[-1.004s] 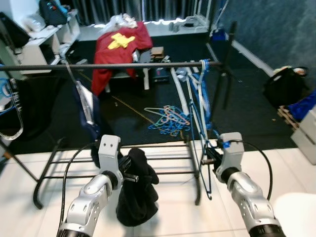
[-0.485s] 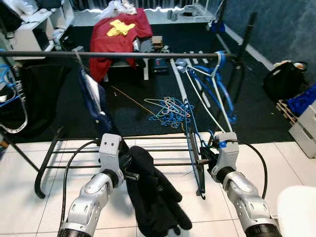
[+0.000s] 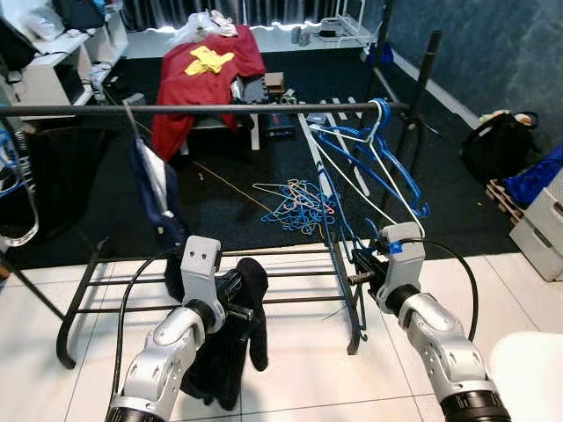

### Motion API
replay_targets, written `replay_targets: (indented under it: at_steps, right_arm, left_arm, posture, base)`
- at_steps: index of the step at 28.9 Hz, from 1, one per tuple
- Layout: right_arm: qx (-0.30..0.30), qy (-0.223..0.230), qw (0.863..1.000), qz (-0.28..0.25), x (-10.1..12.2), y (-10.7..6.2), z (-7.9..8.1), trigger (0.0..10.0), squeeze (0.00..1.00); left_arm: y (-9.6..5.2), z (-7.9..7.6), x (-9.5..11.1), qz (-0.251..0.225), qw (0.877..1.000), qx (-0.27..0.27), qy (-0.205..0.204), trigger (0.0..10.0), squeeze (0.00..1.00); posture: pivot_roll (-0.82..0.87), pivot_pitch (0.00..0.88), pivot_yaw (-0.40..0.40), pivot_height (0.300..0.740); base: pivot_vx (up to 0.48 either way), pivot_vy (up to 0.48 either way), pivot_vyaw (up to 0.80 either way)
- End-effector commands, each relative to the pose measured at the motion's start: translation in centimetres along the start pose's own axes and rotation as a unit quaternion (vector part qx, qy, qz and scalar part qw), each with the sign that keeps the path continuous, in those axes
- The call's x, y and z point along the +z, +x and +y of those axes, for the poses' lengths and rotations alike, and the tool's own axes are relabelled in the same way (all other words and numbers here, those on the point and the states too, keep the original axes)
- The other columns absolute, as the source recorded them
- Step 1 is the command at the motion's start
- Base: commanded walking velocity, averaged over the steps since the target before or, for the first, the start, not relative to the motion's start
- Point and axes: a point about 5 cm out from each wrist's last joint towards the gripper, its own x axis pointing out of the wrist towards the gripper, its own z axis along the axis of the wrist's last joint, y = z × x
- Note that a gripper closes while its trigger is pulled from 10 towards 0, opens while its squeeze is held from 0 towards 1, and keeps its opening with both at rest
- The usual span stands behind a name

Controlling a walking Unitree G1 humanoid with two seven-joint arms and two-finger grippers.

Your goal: Hang hanger

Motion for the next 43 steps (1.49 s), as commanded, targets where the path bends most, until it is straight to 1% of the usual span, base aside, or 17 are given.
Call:
replay_targets:
  at_steps: [1,3,5,12,14,23,29,30,31,33,34,36,37,39,40,42,43]
  right_arm:
    - [0.002,-0.007,1.0,0.004,-0.1,0.0,0.3,10.0,0.0]
    - [0.0,-0.008,1.0,0.005,-0.1,0.0,0.2,10.0,0.0]
    - [-0.008,0.018,1.0,-0.004,0.1,-0.1,0.0,10.0,0.0]
    - [-0.007,0.015,1.0,-0.006,0.3,-0.2,-0.1,10.0,0.0]
    - [-0.002,0.007,1.0,-0.006,0.4,-0.2,0.0,10.0,0.0]
    - [0.01,-0.005,1.0,-0.002,0.7,-0.1,0.2,10.0,0.0]
    - [0.02,-0.034,0.999,-0.012,1.8,-0.1,0.4,10.0,0.0]
    - [0.011,-0.05,0.998,-0.027,2.5,0.0,0.3,10.0,0.0]
    - [0.011,-0.05,0.998,-0.027,2.5,0.0,0.3,10.0,0.0]
    - [0.002,-0.075,0.995,-0.07,4.3,-0.1,0.3,10.0,0.0]
    - [0.002,-0.075,0.995,-0.07,4.3,-0.1,0.3,10.0,0.0]
    - [0.003,-0.088,0.99,-0.106,5.7,-0.4,0.5,10.0,0.0]
    - [0.003,-0.088,0.99,-0.106,5.7,-0.4,0.5,10.0,0.0]
    - [0.005,-0.093,0.986,-0.14,7.0,-0.7,1.0,10.0,0.0]
    - [0.005,-0.093,0.986,-0.14,7.0,-0.7,1.0,10.0,0.0]
    - [0.002,-0.093,0.981,-0.169,8.1,-1.0,1.2,10.0,0.0]
    - [0.0,-0.093,0.98,-0.174,8.3,-1.0,1.3,10.0,0.0]
  left_arm:
    - [0.2,-0.6,0.8,-0.023,1.0,-0.013,-0.001,10.0,0.0]
    - [0.1,-0.6,0.7,-0.024,1.0,-0.015,-0.001,10.0,0.0]
    - [0.2,-0.6,0.7,-0.025,1.0,-0.017,-0.001,10.0,0.0]
    - [0.2,-0.6,0.7,-0.026,0.999,-0.019,-0.002,10.0,0.0]
    - [0.2,-0.7,0.8,-0.026,0.999,-0.02,-0.002,10.0,0.0]
    - [0.0,-0.8,0.6,-0.028,0.999,-0.025,-0.004,10.0,0.0]
    - [0.0,-1.0,0.7,-0.029,0.999,-0.033,0.001,10.0,0.0]
    - [0.0,-0.9,0.7,-0.029,0.999,-0.034,0.001,10.0,0.0]
    - [0.0,-0.9,0.7,-0.029,0.999,-0.034,0.001,10.0,0.0]
    - [0.0,-0.9,0.8,-0.03,0.999,-0.035,0.003,10.0,0.0]
    - [0.0,-0.9,0.8,-0.03,0.999,-0.035,0.003,10.0,0.0]
    - [0.0,-1.0,0.8,-0.03,0.999,-0.037,0.004,10.0,0.0]
    - [0.0,-1.0,0.8,-0.03,0.999,-0.037,0.004,10.0,0.0]
    - [0.0,-1.0,0.8,-0.029,0.999,-0.039,0.006,10.0,0.0]
    - [0.0,-1.0,0.8,-0.029,0.999,-0.039,0.006,10.0,0.0]
    - [-0.1,-1.0,0.8,-0.029,0.999,-0.041,0.008,10.0,0.0]
    - [-0.1,-1.0,0.8,-0.03,0.999,-0.041,0.008,10.0,0.0]
  posture:
    - [-0.04,0.069,0.023,0.74]
    - [-0.04,0.071,0.024,0.74]
    - [-0.04,0.073,0.025,0.74]
    - [-0.04,0.075,0.027,0.74]
    - [-0.04,0.076,0.025,0.74]
    - [-0.04,0.081,0.023,0.74]
    - [-0.04,0.082,0.025,0.74]
    - [-0.04,0.083,0.026,0.74]
    - [-0.04,0.083,0.026,0.74]
    - [-0.04,0.082,0.027,0.74]
    - [-0.04,0.082,0.027,0.74]
    - [-0.04,0.081,0.028,0.74]
    - [-0.04,0.081,0.028,0.74]
    - [-0.04,0.082,0.029,0.74]
    - [-0.04,0.082,0.029,0.74]
    - [-0.04,0.083,0.029,0.74]
    - [-0.04,0.083,0.029,0.74]
  base:
    - [0.368,0.0,0.59]
    - [0.371,0.0,0.73]
    - [0.371,0.0,0.0]
    - [0.371,0.0,0.0]
    - [0.334,0.0,0.0]
    - [0.0,0.0,0.0]
    - [0.0,0.0,0.0]
    - [0.0,0.0,0.0]
    - [0.0,0.0,0.0]
    - [0.0,0.0,0.0]
    - [0.0,0.0,0.0]
    - [0.0,0.0,0.0]
    - [0.0,0.0,0.0]
    - [0.0,0.0,0.0]
    - [0.0,0.0,0.0]
    - [0.0,0.0,0.0]
    - [0.0,0.0,0.0]
